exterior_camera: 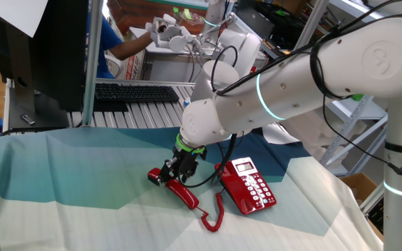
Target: Place the handset of the telephone on the corresponding phone cradle
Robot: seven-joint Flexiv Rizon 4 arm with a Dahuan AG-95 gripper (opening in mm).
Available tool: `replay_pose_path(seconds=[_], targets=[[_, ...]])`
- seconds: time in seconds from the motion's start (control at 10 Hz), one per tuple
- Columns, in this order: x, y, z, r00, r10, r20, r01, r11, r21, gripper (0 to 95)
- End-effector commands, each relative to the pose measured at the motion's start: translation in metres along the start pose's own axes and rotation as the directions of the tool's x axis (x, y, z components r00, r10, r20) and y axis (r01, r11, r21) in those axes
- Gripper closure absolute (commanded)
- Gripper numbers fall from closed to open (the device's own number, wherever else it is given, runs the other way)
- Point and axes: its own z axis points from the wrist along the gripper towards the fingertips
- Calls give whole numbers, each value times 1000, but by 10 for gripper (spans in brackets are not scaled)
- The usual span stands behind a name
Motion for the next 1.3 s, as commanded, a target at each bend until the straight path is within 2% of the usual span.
replay_pose_path(seconds=[0.1, 0.6, 0.7, 0.9, 1.0, 1.3], targets=[[0, 0, 0, 1000, 0, -1, 0, 1000, -1, 190], [0, 0, 0, 1000, 0, -1, 0, 1000, -1, 190], [4, 5, -20, 994, 109, -31, -109, 994, 17, 190], [6, 4, -16, 992, 125, -11, -125, 992, 7, 190], [3, 9, -9, 992, 128, -17, -127, 992, 19, 190], [4, 8, -10, 992, 125, -14, -125, 992, 16, 190]])
